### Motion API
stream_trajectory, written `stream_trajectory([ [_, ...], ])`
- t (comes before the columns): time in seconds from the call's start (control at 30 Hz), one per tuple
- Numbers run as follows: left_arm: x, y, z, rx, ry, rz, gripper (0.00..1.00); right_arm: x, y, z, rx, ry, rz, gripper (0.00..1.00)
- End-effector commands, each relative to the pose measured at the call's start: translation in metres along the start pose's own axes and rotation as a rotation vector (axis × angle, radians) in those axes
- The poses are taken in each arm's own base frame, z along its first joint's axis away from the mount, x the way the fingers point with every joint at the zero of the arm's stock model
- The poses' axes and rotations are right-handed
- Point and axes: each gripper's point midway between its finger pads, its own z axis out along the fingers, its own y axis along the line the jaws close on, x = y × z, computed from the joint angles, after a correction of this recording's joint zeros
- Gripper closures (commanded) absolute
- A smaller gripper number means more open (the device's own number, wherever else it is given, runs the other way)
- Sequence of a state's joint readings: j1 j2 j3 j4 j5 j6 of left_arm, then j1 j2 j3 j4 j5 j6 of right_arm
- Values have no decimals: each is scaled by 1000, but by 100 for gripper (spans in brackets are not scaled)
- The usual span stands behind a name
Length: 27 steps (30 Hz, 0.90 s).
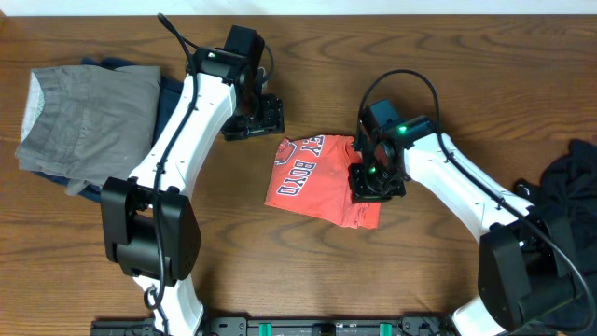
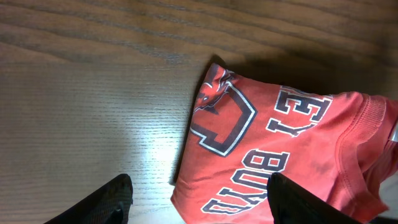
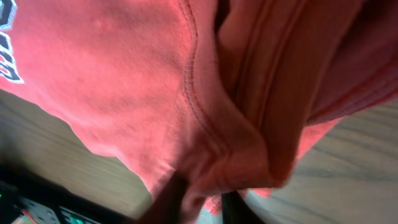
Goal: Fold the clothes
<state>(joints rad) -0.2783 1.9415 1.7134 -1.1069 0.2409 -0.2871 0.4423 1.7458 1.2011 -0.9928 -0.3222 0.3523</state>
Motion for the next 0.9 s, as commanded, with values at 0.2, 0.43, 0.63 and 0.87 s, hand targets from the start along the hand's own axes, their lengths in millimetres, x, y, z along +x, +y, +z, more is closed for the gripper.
stream_trajectory([
  [0.2, 2, 2, 6, 0, 25, 8, 29, 23, 3, -2, -10, 86, 60, 99],
  [0.43, 1, 2, 6, 2, 19, 9, 29, 63, 7, -6, -8, 243, 92, 99],
  [0.63, 0, 2, 6, 4, 15, 10, 29, 67, -6, -2, 108, 232, 77, 99],
  [0.87, -1, 2, 7, 4, 14, 10, 29, 74, -44, 16, 308, 182, 205, 99],
])
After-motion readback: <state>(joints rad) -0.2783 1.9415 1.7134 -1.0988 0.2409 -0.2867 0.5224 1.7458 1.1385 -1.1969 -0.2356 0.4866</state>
